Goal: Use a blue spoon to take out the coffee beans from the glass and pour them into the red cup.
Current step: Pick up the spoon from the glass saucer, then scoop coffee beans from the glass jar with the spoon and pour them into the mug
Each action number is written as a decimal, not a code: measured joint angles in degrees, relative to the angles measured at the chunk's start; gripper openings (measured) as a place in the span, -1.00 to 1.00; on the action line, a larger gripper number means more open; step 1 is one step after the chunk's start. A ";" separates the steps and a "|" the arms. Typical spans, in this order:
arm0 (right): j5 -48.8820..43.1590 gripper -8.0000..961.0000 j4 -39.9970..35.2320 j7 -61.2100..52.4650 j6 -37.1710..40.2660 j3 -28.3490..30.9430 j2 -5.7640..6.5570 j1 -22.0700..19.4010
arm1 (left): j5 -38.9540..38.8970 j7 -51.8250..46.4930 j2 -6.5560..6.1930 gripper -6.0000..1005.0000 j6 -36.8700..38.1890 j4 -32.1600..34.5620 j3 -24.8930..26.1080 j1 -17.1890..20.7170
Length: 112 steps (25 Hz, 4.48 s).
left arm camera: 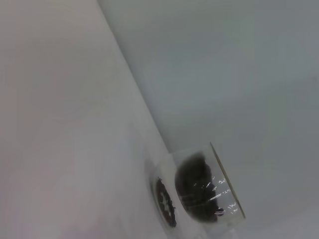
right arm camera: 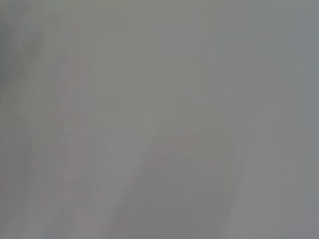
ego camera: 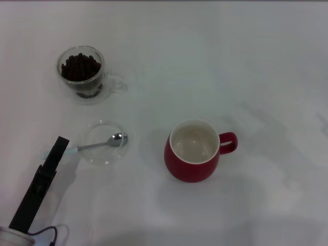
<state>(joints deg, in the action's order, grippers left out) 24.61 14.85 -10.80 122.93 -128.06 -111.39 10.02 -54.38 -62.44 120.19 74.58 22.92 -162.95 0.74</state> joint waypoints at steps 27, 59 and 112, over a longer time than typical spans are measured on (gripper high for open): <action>1.60 0.35 -0.18 3.96 0.21 0.02 -2.36 -1.44 | -1.27 -0.26 0.04 -0.74 -1.37 -0.33 0.00 -0.23; 0.96 0.35 -3.75 4.30 -1.40 -0.58 -3.58 0.64 | 0.39 -9.60 -1.62 -0.74 20.47 -27.14 0.12 -14.16; -0.09 0.35 -11.34 1.66 -8.93 -0.70 -3.74 -0.62 | 22.57 -46.08 -3.55 -0.74 8.29 -55.10 -0.08 -40.22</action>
<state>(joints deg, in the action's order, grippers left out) 24.52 3.51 -9.14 114.00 -128.76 -115.13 9.40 -31.81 -108.52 116.63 82.87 -32.18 -163.03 -39.48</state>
